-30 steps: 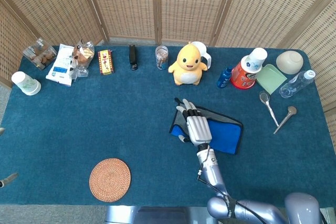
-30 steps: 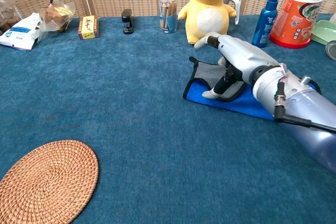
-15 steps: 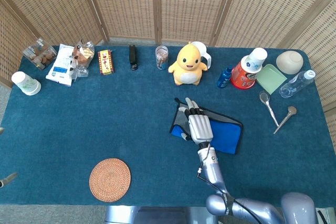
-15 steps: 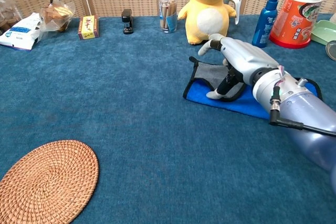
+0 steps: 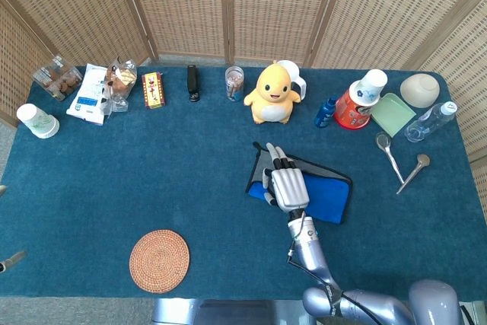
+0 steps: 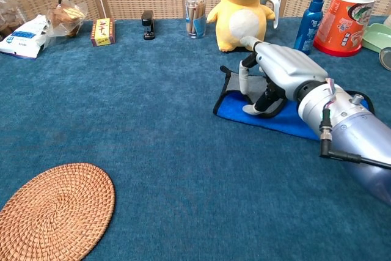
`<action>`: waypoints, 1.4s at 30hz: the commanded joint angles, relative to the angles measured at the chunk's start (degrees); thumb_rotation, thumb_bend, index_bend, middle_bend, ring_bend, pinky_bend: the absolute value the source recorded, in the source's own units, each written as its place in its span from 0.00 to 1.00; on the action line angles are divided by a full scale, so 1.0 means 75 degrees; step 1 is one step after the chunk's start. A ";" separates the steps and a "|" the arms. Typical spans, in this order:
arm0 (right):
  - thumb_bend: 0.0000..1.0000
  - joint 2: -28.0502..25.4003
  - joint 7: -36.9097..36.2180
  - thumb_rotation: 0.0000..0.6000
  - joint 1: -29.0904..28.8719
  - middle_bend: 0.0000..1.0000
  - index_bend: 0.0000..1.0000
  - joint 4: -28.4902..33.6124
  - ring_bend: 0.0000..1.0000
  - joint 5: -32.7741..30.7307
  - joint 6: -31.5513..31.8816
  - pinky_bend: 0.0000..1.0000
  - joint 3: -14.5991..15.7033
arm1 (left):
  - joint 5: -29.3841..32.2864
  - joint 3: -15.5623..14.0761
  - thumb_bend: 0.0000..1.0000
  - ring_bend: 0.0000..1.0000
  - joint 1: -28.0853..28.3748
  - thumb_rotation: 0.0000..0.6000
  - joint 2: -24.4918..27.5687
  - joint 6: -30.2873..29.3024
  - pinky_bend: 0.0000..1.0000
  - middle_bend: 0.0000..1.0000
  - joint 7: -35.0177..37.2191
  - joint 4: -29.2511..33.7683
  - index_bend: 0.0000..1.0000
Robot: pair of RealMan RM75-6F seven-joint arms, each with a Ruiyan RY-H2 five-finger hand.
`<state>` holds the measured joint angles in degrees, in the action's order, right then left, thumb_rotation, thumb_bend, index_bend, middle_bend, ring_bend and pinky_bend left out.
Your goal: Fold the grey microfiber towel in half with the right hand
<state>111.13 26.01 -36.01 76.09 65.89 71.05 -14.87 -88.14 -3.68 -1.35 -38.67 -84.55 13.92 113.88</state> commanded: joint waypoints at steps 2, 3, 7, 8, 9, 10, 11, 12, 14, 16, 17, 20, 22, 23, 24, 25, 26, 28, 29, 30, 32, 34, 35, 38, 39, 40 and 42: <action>0.20 0.0048 0.0128 1.00 -0.0019 0.03 0.65 -0.0099 0.00 0.0060 0.0020 0.26 0.0031 | 0.0001 0.0001 0.13 0.00 -0.0003 1.00 0.0004 -0.0006 0.00 0.00 0.0023 -0.0013 0.00; 0.20 0.0056 0.0183 1.00 -0.0030 0.03 0.64 -0.0136 0.00 0.0089 0.0024 0.26 0.0044 | 0.0005 0.0003 0.13 0.00 -0.0002 1.00 0.0008 -0.0008 0.00 0.00 0.0037 -0.0017 0.00; 0.19 0.0028 0.0171 1.00 0.0000 0.01 0.53 -0.0051 0.00 0.0116 0.0003 0.26 0.0058 | 0.0020 0.0009 0.13 0.00 0.0001 1.00 0.0024 -0.0005 0.00 0.00 0.0084 -0.0028 0.00; 0.19 0.0010 0.0195 1.00 0.0001 0.01 0.52 -0.0045 0.00 0.0142 0.0007 0.26 0.0069 | 0.0022 0.0010 0.13 0.00 0.0004 1.00 0.0025 0.0000 0.00 0.00 0.0087 -0.0029 0.00; 0.19 0.0002 0.0206 1.00 0.0002 0.00 0.51 -0.0045 0.00 0.0155 0.0009 0.26 0.0075 | 0.0022 0.0009 0.13 0.00 0.0006 1.00 0.0025 0.0004 0.00 0.00 0.0087 -0.0030 0.00; 0.19 -0.0007 0.0228 1.00 0.0004 0.00 0.50 -0.0050 0.00 0.0174 0.0016 0.26 0.0083 | 0.0017 0.0008 0.13 0.00 0.0008 1.00 0.0028 0.0009 0.00 0.00 0.0089 -0.0029 0.00; 0.20 -0.0016 0.0260 1.00 0.0011 0.00 0.49 -0.0048 0.00 0.0181 0.0023 0.26 0.0086 | 0.0008 0.0005 0.13 0.00 0.0010 1.00 0.0031 0.0012 0.00 0.00 0.0090 -0.0027 0.00; 0.20 -0.0024 0.0289 1.00 0.0018 0.00 0.47 -0.0036 0.00 0.0168 0.0023 0.26 0.0082 | 0.0002 0.0005 0.13 0.00 0.0008 1.00 0.0029 0.0007 0.00 0.00 0.0082 -0.0025 0.00; 0.24 -0.0035 0.0383 1.00 0.0017 0.00 0.45 -0.0039 0.00 0.0170 0.0037 0.26 0.0074 | 0.0000 0.0004 0.13 0.00 0.0004 1.00 0.0023 0.0000 0.00 0.00 0.0078 -0.0025 0.00; 0.31 -0.0040 0.0509 1.00 0.0012 0.00 0.43 -0.0031 0.00 0.0114 0.0025 0.26 0.0052 | 0.0001 0.0003 0.13 0.00 0.0003 1.00 0.0024 0.0002 0.00 0.00 0.0077 -0.0023 0.00; 0.35 -0.0044 0.0562 1.00 0.0009 0.00 0.43 0.0003 0.00 0.0063 0.0010 0.26 0.0019 | -0.0004 0.0002 0.13 0.00 0.0005 1.00 0.0023 0.0003 0.00 0.00 0.0072 -0.0022 0.00; 0.44 -0.0045 0.0638 1.00 -0.0009 0.00 0.42 0.0054 0.00 -0.0046 -0.0043 0.27 -0.0057 | -0.0019 -0.0004 0.13 0.00 0.0005 1.00 0.0021 0.0006 0.00 0.00 0.0059 -0.0019 0.00; 0.46 -0.0048 0.0662 1.00 -0.0019 0.00 0.42 0.0074 0.00 -0.0079 -0.0067 0.27 -0.0079 | -0.0022 -0.0005 0.13 0.00 0.0007 1.00 0.0022 0.0009 0.00 0.00 0.0063 -0.0020 0.00; 0.47 -0.0046 0.0684 1.00 -0.0025 0.00 0.42 0.0071 0.00 -0.0081 -0.0073 0.27 -0.0077 | -0.0013 -0.0002 0.13 0.00 0.0008 1.00 0.0025 0.0009 0.00 0.00 0.0066 -0.0021 0.00; 0.48 -0.0041 0.0695 1.00 -0.0026 0.00 0.42 0.0072 0.00 -0.0087 -0.0076 0.27 -0.0075 | -0.0007 0.0001 0.13 0.00 0.0008 1.00 0.0026 0.0006 0.00 0.00 0.0072 -0.0021 0.00; 0.48 -0.0036 0.0702 1.00 -0.0025 0.00 0.42 0.0075 0.00 -0.0093 -0.0075 0.27 -0.0075 | -0.0005 0.0003 0.13 0.00 0.0007 1.00 0.0028 0.0002 0.00 0.00 0.0081 -0.0021 0.00; 0.48 -0.0029 0.0708 1.00 -0.0025 0.00 0.42 0.0082 0.00 -0.0099 -0.0077 0.27 -0.0074 | -0.0007 0.0003 0.13 0.00 0.0005 1.00 0.0030 -0.0002 0.00 0.00 0.0087 -0.0023 0.00; 0.48 -0.0022 0.0732 1.00 -0.0028 0.00 0.42 0.0089 0.00 -0.0105 -0.0085 0.27 -0.0067 | -0.0013 0.0000 0.13 0.00 0.0004 1.00 0.0030 -0.0002 0.00 0.00 0.0089 -0.0027 0.00; 0.48 -0.0013 0.0745 1.00 -0.0032 0.00 0.42 0.0088 0.00 -0.0102 -0.0086 0.27 -0.0062 | -0.0023 -0.0003 0.13 0.00 0.0005 1.00 0.0031 0.0000 0.00 0.00 0.0091 -0.0026 0.00; 0.48 -0.0003 0.0761 1.00 -0.0039 0.00 0.43 0.0073 0.00 -0.0088 -0.0080 0.27 -0.0055 | -0.0033 -0.0006 0.13 0.00 0.0004 1.00 0.0031 -0.0001 0.00 0.00 0.0094 -0.0025 0.00; 0.47 0.0034 0.0806 1.00 -0.0063 0.00 0.45 0.0000 0.00 -0.0056 -0.0069 0.27 -0.0044 | -0.0045 -0.0011 0.13 0.00 0.0001 1.00 0.0030 -0.0004 0.00 0.00 0.0090 -0.0031 0.00; 0.46 0.0083 0.0829 1.00 -0.0091 0.00 0.48 -0.0094 0.00 -0.0059 -0.0074 0.27 -0.0065 | -0.0044 -0.0012 0.13 0.00 -0.0001 1.00 0.0031 -0.0007 0.00 0.00 0.0102 -0.0032 0.00; 0.47 0.0115 0.0837 1.00 -0.0107 0.00 0.50 -0.0147 0.00 -0.0083 -0.0084 0.27 -0.0094 | -0.0038 -0.0012 0.13 0.00 -0.0004 1.00 0.0034 -0.0010 0.00 0.00 0.0113 -0.0036 0.00; 0.48 0.0154 0.0841 1.00 -0.0131 0.00 0.53 -0.0232 0.00 -0.0107 -0.0102 0.27 -0.0127 | -0.0031 -0.0006 0.13 0.00 -0.0007 1.00 0.0041 -0.0025 0.00 0.00 0.0139 -0.0042 0.00; 0.48 0.0162 0.0845 1.00 -0.0135 0.00 0.53 -0.0273 0.00 -0.0115 -0.0111 0.27 -0.0130 | -0.0025 -0.0003 0.13 0.00 -0.0008 1.00 0.0041 -0.0030 0.00 0.00 0.0143 -0.0044 0.00; 0.49 0.0166 0.0834 1.00 -0.0134 0.00 0.53 -0.0292 0.00 -0.0130 -0.0126 0.27 -0.0134 | -0.0026 -0.0004 0.13 0.00 -0.0007 1.00 0.0041 -0.0027 0.00 0.00 0.0143 -0.0046 0.00; 0.49 0.0174 0.0813 1.00 -0.0138 0.00 0.53 -0.0335 0.00 -0.0139 -0.0139 0.27 -0.0146 | -0.0036 -0.0008 0.13 0.00 0.0000 1.00 0.0042 -0.0010 0.00 0.00 0.0142 -0.0047 0.00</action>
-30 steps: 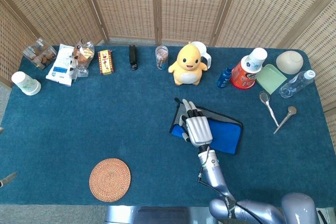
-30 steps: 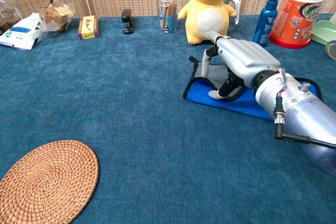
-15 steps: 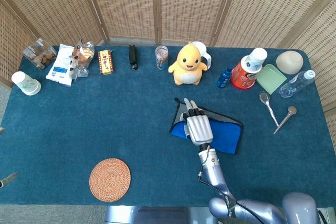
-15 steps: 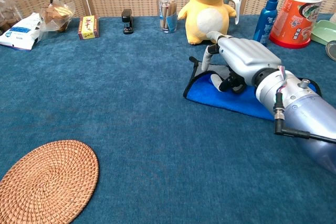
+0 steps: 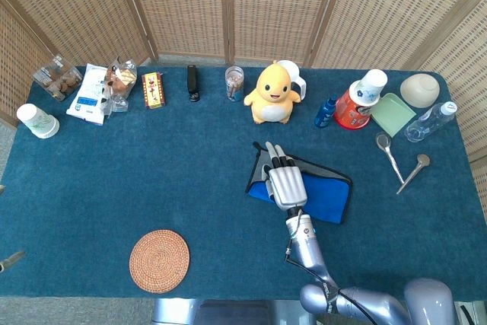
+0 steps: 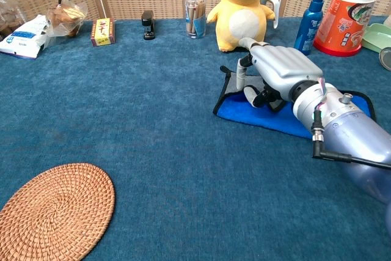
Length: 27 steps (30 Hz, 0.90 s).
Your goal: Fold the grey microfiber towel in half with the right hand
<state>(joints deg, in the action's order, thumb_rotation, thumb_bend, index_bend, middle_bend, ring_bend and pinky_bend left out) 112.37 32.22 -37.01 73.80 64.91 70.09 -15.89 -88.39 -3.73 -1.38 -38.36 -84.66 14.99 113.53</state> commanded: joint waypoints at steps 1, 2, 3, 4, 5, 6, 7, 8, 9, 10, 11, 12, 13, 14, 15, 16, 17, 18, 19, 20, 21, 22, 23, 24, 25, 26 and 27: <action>0.49 0.0011 -0.0019 1.00 -0.0010 0.00 0.53 -0.0049 0.00 -0.0004 -0.0013 0.27 -0.0017 | -0.0008 -0.0003 0.13 0.00 0.0008 1.00 -0.0002 0.0015 0.00 0.00 -0.0007 0.0001 0.00; 0.49 0.0014 -0.0027 1.00 -0.0020 0.00 0.53 -0.0074 0.00 0.0003 -0.0016 0.27 -0.0027 | -0.0010 -0.0005 0.13 0.00 0.0010 1.00 -0.0002 0.0022 0.00 0.00 -0.0010 0.0002 0.00; 0.49 0.0016 -0.0031 1.00 -0.0031 0.00 0.53 -0.0093 0.00 0.0011 -0.0018 0.27 -0.0036 | -0.0010 -0.0005 0.13 0.00 0.0011 1.00 -0.0002 0.0022 0.00 0.00 -0.0010 0.0003 0.00; 0.49 0.0019 -0.0025 1.00 -0.0047 0.00 0.54 -0.0118 0.00 0.0019 -0.0020 0.27 -0.0052 | -0.0003 -0.0003 0.13 0.00 0.0011 1.00 -0.0003 0.0020 0.00 0.00 -0.0014 0.0003 0.00; 0.50 0.0016 -0.0011 1.00 -0.0066 0.00 0.54 -0.0134 0.00 0.0029 -0.0025 0.27 -0.0065 | 0.0002 -0.0001 0.13 0.00 0.0012 1.00 -0.0003 0.0021 0.00 0.00 -0.0015 0.0005 0.00; 0.50 0.0012 0.0000 1.00 -0.0084 0.00 0.54 -0.0147 0.00 0.0037 -0.0033 0.27 -0.0076 | 0.0005 0.0000 0.13 0.00 0.0012 1.00 -0.0002 0.0022 0.00 0.00 -0.0012 0.0006 0.00; 0.50 0.0007 0.0019 1.00 -0.0104 0.00 0.54 -0.0161 0.00 0.0050 -0.0037 0.27 -0.0087 | 0.0007 0.0001 0.13 0.00 0.0013 1.00 -0.0002 0.0022 0.00 0.00 -0.0011 0.0007 0.00; 0.50 0.0000 0.0051 1.00 -0.0137 0.00 0.55 -0.0182 0.00 0.0075 -0.0038 0.27 -0.0103 | 0.0012 0.0002 0.13 0.00 0.0013 1.00 -0.0002 0.0022 0.00 0.00 -0.0013 0.0007 0.00; 0.50 -0.0001 0.0062 1.00 -0.0148 0.00 0.55 -0.0191 0.00 0.0082 -0.0040 0.28 -0.0107 | 0.0015 0.0003 0.13 0.00 0.0014 1.00 -0.0003 0.0023 0.00 0.00 -0.0015 0.0008 0.00; 0.50 -0.0005 0.0095 1.00 -0.0175 0.00 0.55 -0.0212 0.00 0.0108 -0.0041 0.28 -0.0112 | 0.0017 0.0002 0.13 0.00 0.0015 1.00 -0.0004 0.0027 0.00 0.00 -0.0021 0.0008 0.00; 0.49 -0.0013 0.0162 1.00 -0.0234 0.00 0.55 -0.0251 0.00 0.0162 -0.0056 0.28 -0.0113 | 0.0013 -0.0001 0.13 0.00 0.0021 1.00 -0.0009 0.0044 0.00 0.00 -0.0031 0.0010 0.00; 0.49 -0.0013 0.0195 1.00 -0.0260 0.00 0.55 -0.0270 0.00 0.0176 -0.0066 0.28 -0.0118 | 0.0013 -0.0001 0.13 0.00 0.0024 1.00 -0.0010 0.0048 0.00 0.00 -0.0034 0.0010 0.00; 0.49 -0.0003 0.0253 1.00 -0.0308 0.00 0.55 -0.0301 0.00 0.0187 -0.0084 0.28 -0.0135 | 0.0009 -0.0003 0.13 0.00 0.0029 1.00 -0.0010 0.0059 0.00 0.00 -0.0043 0.0015 0.00; 0.49 0.0006 0.0299 1.00 -0.0346 0.00 0.55 -0.0323 0.00 0.0193 -0.0102 0.28 -0.0149 | 0.0010 -0.0003 0.13 0.00 0.0032 1.00 -0.0012 0.0066 0.00 0.00 -0.0051 0.0019 0.00; 0.49 0.0018 0.0365 1.00 -0.0400 0.00 0.55 -0.0354 0.00 0.0200 -0.0124 0.28 -0.0168 | 0.0012 -0.0004 0.13 0.00 0.0033 1.00 -0.0015 0.0068 0.00 0.00 -0.0065 0.0022 0.00; 0.49 0.0032 0.0417 1.00 -0.0439 0.00 0.55 -0.0380 0.00 0.0202 -0.0142 0.28 -0.0181 | 0.0012 -0.0004 0.13 0.00 0.0032 1.00 -0.0018 0.0067 0.00 0.00 -0.0072 0.0023 0.00; 0.48 0.0052 0.0492 1.00 -0.0493 0.00 0.55 -0.0419 0.00 0.0205 -0.0172 0.28 -0.0188 | 0.0011 -0.0006 0.13 0.00 0.0032 1.00 -0.0020 0.0068 0.00 0.00 -0.0072 0.0024 0.00; 0.48 0.0064 0.0579 1.00 -0.0544 0.00 0.55 -0.0469 0.00 0.0222 -0.0207 0.28 -0.0175 | 0.0012 -0.0006 0.13 0.00 0.0032 1.00 -0.0020 0.0071 0.00 0.00 -0.0067 0.0023 0.00; 0.48 0.0077 0.0652 1.00 -0.0584 0.00 0.55 -0.0517 0.00 0.0229 -0.0233 0.28 -0.0166 | 0.0014 -0.0006 0.13 0.00 0.0034 1.00 -0.0020 0.0072 0.00 0.00 -0.0065 0.0022 0.00; 0.48 0.0092 0.0765 1.00 -0.0645 0.00 0.55 -0.0588 0.00 0.0250 -0.0275 0.28 -0.0143 | 0.0018 -0.0006 0.13 0.00 0.0035 1.00 -0.0020 0.0076 0.00 0.00 -0.0066 0.0020 0.00; 0.48 0.0109 0.0833 1.00 -0.0686 0.00 0.55 -0.0638 0.00 0.0261 -0.0301 0.28 -0.0132 | 0.0019 -0.0005 0.13 0.00 0.0037 1.00 -0.0019 0.0078 0.00 0.00 -0.0061 0.0019 0.00; 0.47 0.0130 0.0892 1.00 -0.0724 0.00 0.55 -0.0686 0.00 0.0265 -0.0325 0.28 -0.0127 | 0.0018 -0.0005 0.13 0.00 0.0038 1.00 -0.0017 0.0079 0.00 0.00 -0.0051 0.0019 0.00; 0.47 0.0161 0.0970 1.00 -0.0770 0.00 0.55 -0.0751 0.00 0.0257 -0.0352 0.28 -0.0129 | 0.0015 -0.0004 0.13 0.00 0.0040 1.00 -0.0013 0.0080 0.00 0.00 -0.0038 0.0017 0.00; 0.47 0.0186 0.1017 1.00 -0.0799 0.00 0.55 -0.0793 0.00 0.0243 -0.0369 0.28 -0.0137 | 0.0014 -0.0004 0.13 0.00 0.0041 1.00 -0.0010 0.0080 0.00 0.00 -0.0032 0.0014 0.00; 0.47 0.0211 0.1066 1.00 -0.0832 0.00 0.55 -0.0840 0.00 0.0235 -0.0386 0.28 -0.0143 | 0.0015 -0.0003 0.13 0.00 0.0043 1.00 -0.0009 0.0082 0.00 0.00 -0.0025 0.0011 0.00; 0.47 0.0248 0.1136 1.00 -0.0875 0.00 0.55 -0.0904 0.00 0.0219 -0.0406 0.28 -0.0153 | 0.0013 -0.0004 0.13 0.00 0.0046 1.00 -0.0007 0.0089 0.00 0.00 -0.0013 0.0005 0.00; 0.47 0.0278 0.1177 1.00 -0.0906 0.00 0.55 -0.0942 0.00 0.0207 -0.0417 0.29 -0.0165 | 0.0009 -0.0005 0.13 0.00 0.0050 1.00 -0.0004 0.0096 0.00 0.00 -0.0002 0.0001 0.00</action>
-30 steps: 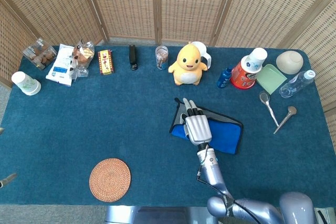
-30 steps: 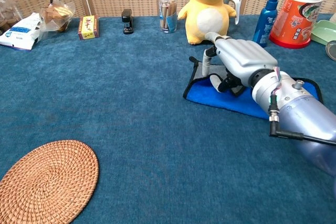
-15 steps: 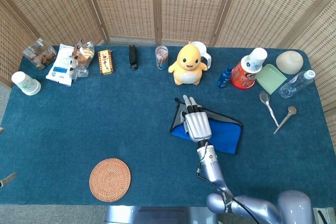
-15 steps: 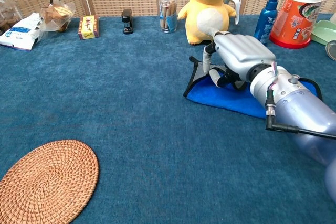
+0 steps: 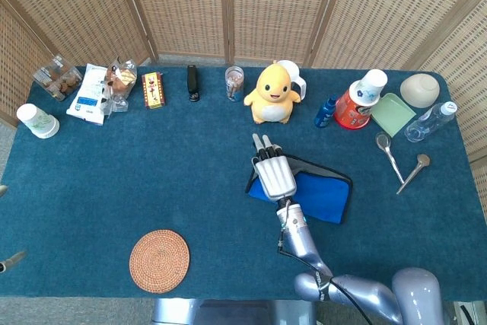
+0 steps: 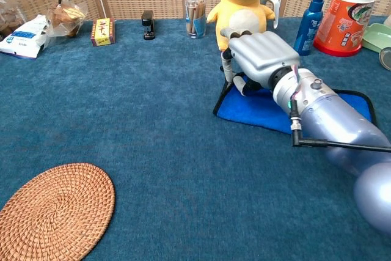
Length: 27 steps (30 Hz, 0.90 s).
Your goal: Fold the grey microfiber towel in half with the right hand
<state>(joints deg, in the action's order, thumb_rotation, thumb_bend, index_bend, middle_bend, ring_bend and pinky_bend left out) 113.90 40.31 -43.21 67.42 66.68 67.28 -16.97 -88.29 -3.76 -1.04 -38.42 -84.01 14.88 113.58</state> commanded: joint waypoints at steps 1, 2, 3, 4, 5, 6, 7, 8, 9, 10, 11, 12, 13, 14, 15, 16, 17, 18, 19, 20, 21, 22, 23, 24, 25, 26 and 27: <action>0.47 0.0110 0.0143 1.00 -0.0114 0.00 0.55 -0.0135 0.00 -0.0036 -0.0047 0.29 -0.0034 | -0.0004 -0.0001 0.13 0.00 0.0008 1.00 0.0007 0.0014 0.00 0.00 0.0023 -0.0009 0.00; 0.47 0.0130 0.0161 1.00 -0.0129 0.00 0.55 -0.0157 0.00 -0.0039 -0.0044 0.29 -0.0041 | -0.0002 -0.0001 0.13 0.00 0.0010 1.00 0.0009 0.0018 0.00 0.00 0.0028 -0.0011 0.00; 0.47 0.0158 0.0192 1.00 -0.0151 0.00 0.55 -0.0191 0.00 -0.0044 -0.0044 0.29 -0.0045 | -0.0002 -0.0001 0.13 0.00 0.0013 1.00 0.0013 0.0023 0.00 0.00 0.0037 -0.0013 0.00; 0.46 0.0190 0.0260 1.00 -0.0186 0.00 0.55 -0.0248 0.00 -0.0050 -0.0056 0.29 -0.0043 | -0.0003 -0.0002 0.13 0.00 0.0015 1.00 0.0016 0.0027 0.00 0.00 0.0053 -0.0015 0.00; 0.46 0.0225 0.0324 1.00 -0.0223 0.00 0.55 -0.0312 0.00 -0.0070 -0.0073 0.29 -0.0054 | -0.0008 -0.0004 0.13 0.00 0.0016 1.00 0.0020 0.0030 0.00 0.00 0.0066 -0.0020 0.00; 0.45 0.0256 0.0349 1.00 -0.0244 0.00 0.54 -0.0355 0.00 -0.0104 -0.0086 0.29 -0.0079 | -0.0014 -0.0006 0.13 0.00 0.0015 1.00 0.0024 0.0029 0.00 0.00 0.0078 -0.0022 0.00; 0.45 0.0292 0.0367 1.00 -0.0264 0.00 0.52 -0.0405 0.00 -0.0141 -0.0090 0.29 -0.0109 | -0.0016 -0.0007 0.13 0.00 0.0013 1.00 0.0029 0.0024 0.00 0.00 0.0097 -0.0026 0.00; 0.44 0.0316 0.0381 1.00 -0.0274 0.00 0.50 -0.0438 0.00 -0.0180 -0.0097 0.29 -0.0133 | -0.0015 -0.0008 0.13 0.00 0.0011 1.00 0.0034 0.0019 0.00 0.00 0.0109 -0.0030 0.00; 0.42 0.0333 0.0403 1.00 -0.0283 0.00 0.45 -0.0461 0.00 -0.0222 -0.0112 0.29 -0.0153 | -0.0015 -0.0007 0.13 0.00 0.0009 1.00 0.0037 0.0014 0.00 0.00 0.0118 -0.0032 0.00; 0.39 0.0344 0.0431 1.00 -0.0291 0.00 0.39 -0.0481 0.00 -0.0261 -0.0123 0.29 -0.0169 | -0.0018 -0.0009 0.13 0.00 0.0007 1.00 0.0039 0.0012 0.00 0.00 0.0126 -0.0035 0.00; 0.35 0.0349 0.0452 1.00 -0.0296 0.00 0.33 -0.0498 0.00 -0.0281 -0.0127 0.29 -0.0178 | -0.0022 -0.0011 0.13 0.00 0.0006 1.00 0.0040 0.0012 0.00 0.00 0.0130 -0.0039 0.00; 0.31 0.0357 0.0485 1.00 -0.0306 0.00 0.28 -0.0530 0.00 -0.0307 -0.0129 0.29 -0.0189 | -0.0029 -0.0014 0.13 0.00 0.0006 1.00 0.0042 0.0014 0.00 0.00 0.0141 -0.0042 0.00; 0.24 0.0361 0.0510 1.00 -0.0314 0.00 0.20 -0.0553 0.00 -0.0323 -0.0133 0.29 -0.0195 | -0.0031 -0.0014 0.13 0.00 0.0008 1.00 0.0043 0.0016 0.00 0.00 0.0147 -0.0042 0.00; 0.18 0.0366 0.0546 1.00 -0.0323 0.00 0.14 -0.0584 0.00 -0.0352 -0.0143 0.29 -0.0203 | -0.0032 -0.0015 0.13 0.00 0.0010 1.00 0.0045 0.0020 0.00 0.00 0.0150 -0.0043 0.00; 0.10 0.0370 0.0572 1.00 -0.0329 0.00 0.07 -0.0604 0.00 -0.0384 -0.0149 0.29 -0.0217 | -0.0034 -0.0016 0.13 0.00 0.0011 1.00 0.0046 0.0023 0.00 0.00 0.0149 -0.0045 0.00; 0.04 0.0374 0.0581 1.00 -0.0333 0.00 0.03 -0.0615 0.00 -0.0404 -0.0150 0.29 -0.0230 | -0.0037 -0.0017 0.13 0.00 0.0012 1.00 0.0046 0.0024 0.00 0.00 0.0150 -0.0045 0.00; 0.01 0.0377 0.0589 1.00 -0.0342 0.00 0.01 -0.0635 0.00 -0.0424 -0.0151 0.30 -0.0245 | -0.0043 -0.0018 0.13 0.00 0.0013 1.00 0.0047 0.0024 0.00 0.00 0.0154 -0.0045 0.00; 0.00 0.0378 0.0586 1.00 -0.0352 0.00 0.00 -0.0658 0.00 -0.0438 -0.0147 0.30 -0.0261 | -0.0047 -0.0019 0.13 0.00 0.0012 1.00 0.0049 0.0022 0.00 0.00 0.0162 -0.0047 0.00; 0.00 0.0374 0.0567 1.00 -0.0359 0.00 0.00 -0.0656 0.00 -0.0453 -0.0126 0.30 -0.0299 | -0.0037 -0.0015 0.13 0.00 0.0014 1.00 0.0050 0.0022 0.00 0.00 0.0164 -0.0047 0.00; 0.00 0.0364 0.0576 1.00 -0.0373 0.00 0.00 -0.0647 0.00 -0.0447 -0.0114 0.30 -0.0306 | -0.0033 -0.0015 0.13 0.00 0.0018 1.00 0.0052 0.0029 0.00 0.00 0.0169 -0.0046 0.00; 0.00 0.0358 0.0579 1.00 -0.0377 0.00 0.00 -0.0641 0.00 -0.0444 -0.0110 0.30 -0.0304 | -0.0033 -0.0015 0.13 0.00 0.0019 1.00 0.0052 0.0032 0.00 0.00 0.0171 -0.0046 0.00; 0.00 0.0342 0.0593 1.00 -0.0390 0.00 0.00 -0.0628 0.00 -0.0423 -0.0092 0.30 -0.0299 | -0.0037 -0.0015 0.13 0.00 0.0021 1.00 0.0053 0.0033 0.00 0.00 0.0167 -0.0046 0.00; 0.00 0.0328 0.0607 1.00 -0.0395 0.00 0.00 -0.0614 0.00 -0.0409 -0.0079 0.30 -0.0292 | -0.0039 -0.0016 0.13 0.00 0.0021 1.00 0.0054 0.0032 0.00 0.00 0.0165 -0.0046 0.00; 0.00 0.0312 0.0630 1.00 -0.0392 0.00 0.00 -0.0593 0.00 -0.0403 -0.0062 0.30 -0.0279 | -0.0041 -0.0018 0.13 0.00 0.0018 1.00 0.0055 0.0028 0.00 0.00 0.0167 -0.0048 0.00; 0.00 0.0288 0.0665 1.00 -0.0385 0.00 0.00 -0.0559 0.00 -0.0393 -0.0041 0.30 -0.0260 | -0.0040 -0.0019 0.13 0.00 0.0016 1.00 0.0056 0.0024 0.00 0.00 0.0176 -0.0048 0.00; 0.00 0.0258 0.0684 1.00 -0.0373 0.00 0.00 -0.0509 0.00 -0.0381 -0.0021 0.30 -0.0242 | -0.0038 -0.0018 0.13 0.00 0.0013 1.00 0.0059 0.0018 0.00 0.00 0.0185 -0.0050 0.00; 0.02 0.0220 0.0703 1.00 -0.0356 0.00 0.00 -0.0452 0.00 -0.0368 -0.0008 0.30 -0.0213 | -0.0037 -0.0017 0.13 0.00 0.0010 1.00 0.0060 0.0010 0.00 0.00 0.0190 -0.0055 0.00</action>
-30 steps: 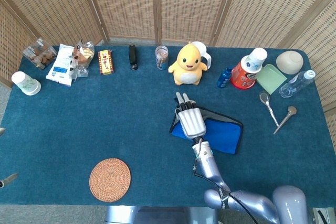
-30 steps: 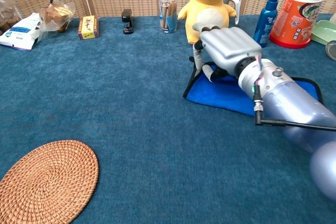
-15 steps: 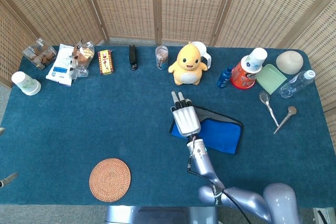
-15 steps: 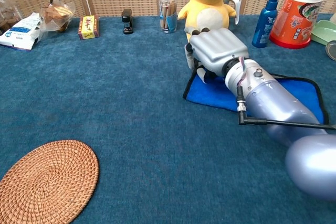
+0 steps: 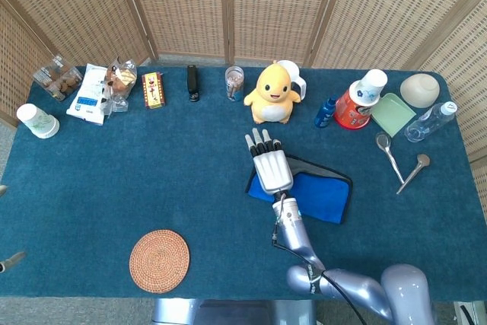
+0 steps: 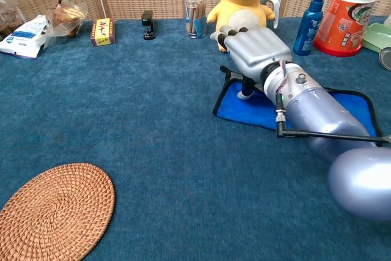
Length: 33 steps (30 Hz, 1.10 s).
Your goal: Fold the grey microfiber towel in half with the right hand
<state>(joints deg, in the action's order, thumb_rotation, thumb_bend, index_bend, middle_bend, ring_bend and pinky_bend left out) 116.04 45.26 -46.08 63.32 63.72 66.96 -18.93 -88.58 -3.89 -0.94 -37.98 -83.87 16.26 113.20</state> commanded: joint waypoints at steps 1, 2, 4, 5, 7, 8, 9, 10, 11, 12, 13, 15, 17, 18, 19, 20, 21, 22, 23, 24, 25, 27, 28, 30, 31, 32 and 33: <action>0.03 -0.0113 0.0070 1.00 0.0046 0.00 0.00 0.0156 0.00 0.0048 0.0048 0.30 0.0088 | -0.0001 0.0001 0.13 0.00 -0.0007 1.00 0.0001 -0.0016 0.00 0.00 0.0009 -0.0009 0.00; 0.04 -0.0170 0.0110 1.00 0.0063 0.00 0.00 0.0215 0.00 0.0081 0.0058 0.30 0.0138 | -0.0005 0.0000 0.13 0.00 -0.0009 1.00 0.0000 -0.0020 0.00 0.00 0.0011 -0.0010 0.00; 0.05 -0.0311 0.0205 1.00 0.0126 0.00 0.00 0.0374 0.00 0.0144 0.0093 0.30 0.0258 | -0.0023 -0.0010 0.13 0.00 -0.0011 1.00 0.0003 -0.0016 0.00 0.00 0.0016 -0.0014 0.00; 0.06 -0.0375 0.0244 1.00 0.0161 0.00 0.00 0.0459 0.00 0.0155 0.0103 0.30 0.0308 | -0.0032 -0.0013 0.13 0.00 -0.0012 1.00 0.0005 -0.0017 0.00 0.00 0.0021 -0.0013 0.00; 0.06 -0.0550 0.0325 1.00 0.0244 0.00 0.00 0.0639 0.00 0.0197 0.0117 0.31 0.0435 | -0.0040 -0.0013 0.13 0.00 -0.0016 1.00 0.0005 -0.0030 0.00 0.00 0.0021 -0.0014 0.00; 0.06 -0.0627 0.0356 1.00 0.0274 0.00 0.00 0.0681 0.00 0.0227 0.0122 0.31 0.0492 | -0.0044 -0.0013 0.13 0.00 -0.0017 1.00 0.0003 -0.0035 0.00 0.00 0.0019 -0.0012 0.00; 0.06 -0.0700 0.0381 1.00 0.0299 0.00 0.00 0.0699 0.00 0.0259 0.0124 0.31 0.0543 | -0.0049 -0.0016 0.13 0.00 -0.0019 1.00 0.0001 -0.0036 0.00 0.00 0.0018 -0.0011 0.00; 0.06 -0.0763 0.0392 1.00 0.0319 0.00 0.00 0.0693 0.00 0.0285 0.0127 0.31 0.0579 | -0.0058 -0.0019 0.13 0.00 -0.0020 1.00 0.0001 -0.0037 0.00 0.00 0.0017 -0.0010 0.00; 0.06 -0.0846 0.0399 1.00 0.0347 0.00 0.00 0.0614 0.00 0.0287 0.0126 0.31 0.0596 | -0.0073 -0.0026 0.13 0.00 -0.0019 1.00 -0.0001 -0.0033 0.00 0.00 -0.0001 -0.0008 0.00; 0.06 -0.0880 0.0364 1.00 0.0356 0.00 0.00 0.0581 0.00 0.0277 0.0109 0.31 0.0589 | -0.0077 -0.0028 0.13 0.00 -0.0019 1.00 -0.0004 -0.0032 0.00 0.00 -0.0005 -0.0007 0.00; 0.06 -0.0911 0.0303 1.00 0.0364 0.00 0.00 0.0555 0.00 0.0258 0.0086 0.31 0.0569 | -0.0077 -0.0027 0.13 0.00 -0.0020 1.00 -0.0008 -0.0034 0.00 0.00 -0.0006 -0.0007 0.00; 0.06 -0.0951 0.0251 1.00 0.0352 0.00 0.00 0.0504 0.00 0.0287 0.0077 0.32 0.0558 | -0.0062 -0.0023 0.13 0.00 -0.0015 1.00 -0.0015 -0.0027 0.00 0.00 -0.0028 -0.0006 0.00; 0.05 -0.0968 0.0221 1.00 0.0314 0.00 0.00 0.0419 0.00 0.0355 0.0072 0.32 0.0562 | -0.0041 -0.0018 0.13 0.00 0.0001 1.00 -0.0026 0.0004 0.00 0.00 -0.0056 0.0008 0.00; 0.03 -0.0959 0.0204 1.00 0.0292 0.00 0.00 0.0378 0.00 0.0376 0.0066 0.32 0.0556 | -0.0041 -0.0019 0.13 0.00 0.0011 1.00 -0.0029 0.0023 0.00 0.00 -0.0072 0.0016 0.00; 0.03 -0.0937 0.0185 1.00 0.0274 0.00 0.00 0.0340 0.00 0.0381 0.0058 0.32 0.0544 | -0.0043 -0.0020 0.13 0.00 0.0019 1.00 -0.0032 0.0038 0.00 0.00 -0.0095 0.0023 0.00; 0.02 -0.0893 0.0170 1.00 0.0254 0.00 0.00 0.0298 0.00 0.0366 0.0044 0.32 0.0527 | -0.0045 -0.0022 0.13 0.00 0.0025 1.00 -0.0037 0.0050 0.00 0.00 -0.0129 0.0033 0.00; 0.01 -0.0855 0.0171 1.00 0.0243 0.00 0.00 0.0274 0.00 0.0354 0.0038 0.32 0.0520 | -0.0045 -0.0023 0.13 0.00 0.0027 1.00 -0.0041 0.0056 0.00 0.00 -0.0148 0.0041 0.00; 0.00 -0.0809 0.0185 1.00 0.0233 0.00 0.00 0.0253 0.00 0.0346 0.0042 0.32 0.0520 | -0.0044 -0.0025 0.13 0.00 0.0029 1.00 -0.0046 0.0062 0.00 0.00 -0.0164 0.0046 0.00; 0.00 -0.0749 0.0209 1.00 0.0217 0.00 0.00 0.0231 0.00 0.0359 0.0047 0.32 0.0540 | -0.0033 -0.0022 0.13 0.00 0.0033 1.00 -0.0051 0.0069 0.00 0.00 -0.0180 0.0051 0.00; 0.00 -0.0707 0.0234 1.00 0.0202 0.00 0.00 0.0214 0.00 0.0384 0.0050 0.32 0.0565 | -0.0017 -0.0018 0.13 0.00 0.0037 1.00 -0.0053 0.0075 0.00 0.00 -0.0190 0.0053 0.00; 0.00 -0.0667 0.0268 1.00 0.0182 0.00 0.00 0.0191 0.00 0.0420 0.0056 0.32 0.0593 | -0.0001 -0.0013 0.13 0.00 0.0042 1.00 -0.0056 0.0081 0.00 0.00 -0.0197 0.0055 0.00; 0.00 -0.0570 0.0359 1.00 0.0121 0.00 0.00 0.0121 0.00 0.0524 0.0079 0.32 0.0650 | 0.0007 -0.0013 0.13 0.00 0.0043 1.00 -0.0056 0.0085 0.00 0.00 -0.0194 0.0054 0.00; 0.00 -0.0527 0.0388 1.00 0.0099 0.00 0.00 0.0085 0.00 0.0551 0.0094 0.33 0.0654 | 0.0004 -0.0014 0.13 0.00 0.0041 1.00 -0.0053 0.0080 0.00 0.00 -0.0189 0.0051 0.00; 0.00 -0.0421 0.0488 1.00 0.0027 0.00 0.00 0.0005 0.00 0.0619 0.0126 0.33 0.0651 | -0.0001 -0.0015 0.13 0.00 0.0032 1.00 -0.0046 0.0060 0.00 0.00 -0.0163 0.0042 0.00; 0.00 -0.0381 0.0521 1.00 0.0005 0.00 0.00 -0.0017 0.00 0.0627 0.0136 0.33 0.0637 | -0.0003 -0.0014 0.13 0.00 0.0029 1.00 -0.0043 0.0052 0.00 0.00 -0.0148 0.0038 0.00; 0.00 -0.0327 0.0558 1.00 -0.0030 0.00 0.00 -0.0033 0.00 0.0652 0.0160 0.33 0.0618 | -0.0005 -0.0014 0.13 0.00 0.0025 1.00 -0.0040 0.0044 0.00 0.00 -0.0130 0.0031 0.00; 0.00 -0.0287 0.0595 1.00 -0.0061 0.00 0.00 -0.0050 0.00 0.0682 0.0184 0.33 0.0605 | -0.0007 -0.0016 0.13 0.00 0.0024 1.00 -0.0038 0.0043 0.00 0.00 -0.0119 0.0025 0.00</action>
<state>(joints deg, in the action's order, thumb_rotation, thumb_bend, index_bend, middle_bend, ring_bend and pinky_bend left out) 113.67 49.50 -46.35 63.09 68.63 68.17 -14.29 -88.63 -4.01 -0.75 -38.27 -83.54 15.36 113.40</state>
